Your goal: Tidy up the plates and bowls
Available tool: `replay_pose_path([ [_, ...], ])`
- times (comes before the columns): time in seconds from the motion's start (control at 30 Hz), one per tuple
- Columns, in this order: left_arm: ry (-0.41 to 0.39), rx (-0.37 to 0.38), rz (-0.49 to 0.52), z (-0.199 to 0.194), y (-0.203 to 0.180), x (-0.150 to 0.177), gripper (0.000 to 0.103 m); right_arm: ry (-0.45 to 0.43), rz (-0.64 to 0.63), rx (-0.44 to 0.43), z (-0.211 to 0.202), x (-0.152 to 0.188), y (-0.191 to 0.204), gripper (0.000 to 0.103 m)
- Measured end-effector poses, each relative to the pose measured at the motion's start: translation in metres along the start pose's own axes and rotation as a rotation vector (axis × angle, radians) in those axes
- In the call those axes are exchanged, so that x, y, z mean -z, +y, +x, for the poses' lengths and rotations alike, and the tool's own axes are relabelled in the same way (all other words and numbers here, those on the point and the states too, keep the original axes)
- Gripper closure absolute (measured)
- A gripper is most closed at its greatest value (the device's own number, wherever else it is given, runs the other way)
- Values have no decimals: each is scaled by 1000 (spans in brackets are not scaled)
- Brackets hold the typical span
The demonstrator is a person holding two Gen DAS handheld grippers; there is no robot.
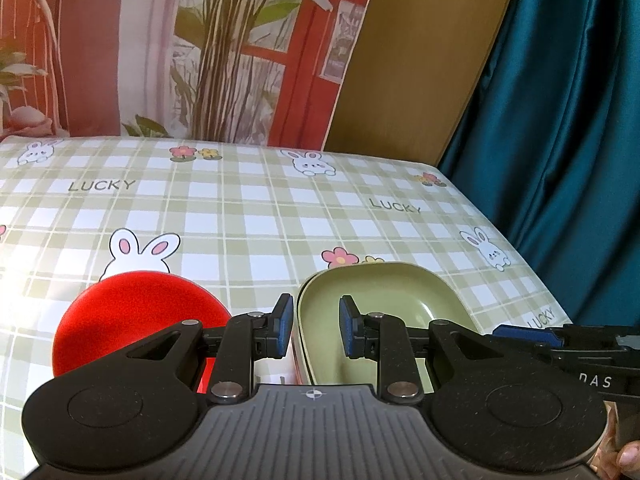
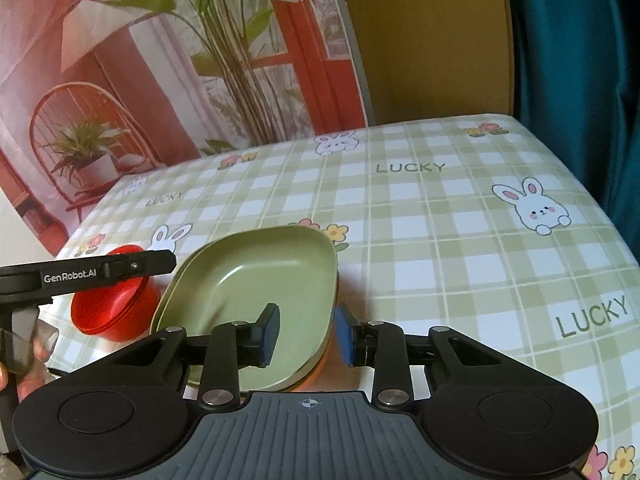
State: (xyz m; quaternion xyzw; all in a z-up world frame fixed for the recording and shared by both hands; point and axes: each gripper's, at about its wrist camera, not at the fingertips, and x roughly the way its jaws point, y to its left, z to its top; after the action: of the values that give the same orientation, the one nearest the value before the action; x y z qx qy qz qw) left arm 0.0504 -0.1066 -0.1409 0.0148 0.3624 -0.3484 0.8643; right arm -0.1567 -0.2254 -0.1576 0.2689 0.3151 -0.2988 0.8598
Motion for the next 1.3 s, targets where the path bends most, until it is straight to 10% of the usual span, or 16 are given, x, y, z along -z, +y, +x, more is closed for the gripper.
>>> replay_pose_path([
  [1.3,-72,-168,12,-69,90,-29,76,-57,-145,-173,53,-37,119,74],
])
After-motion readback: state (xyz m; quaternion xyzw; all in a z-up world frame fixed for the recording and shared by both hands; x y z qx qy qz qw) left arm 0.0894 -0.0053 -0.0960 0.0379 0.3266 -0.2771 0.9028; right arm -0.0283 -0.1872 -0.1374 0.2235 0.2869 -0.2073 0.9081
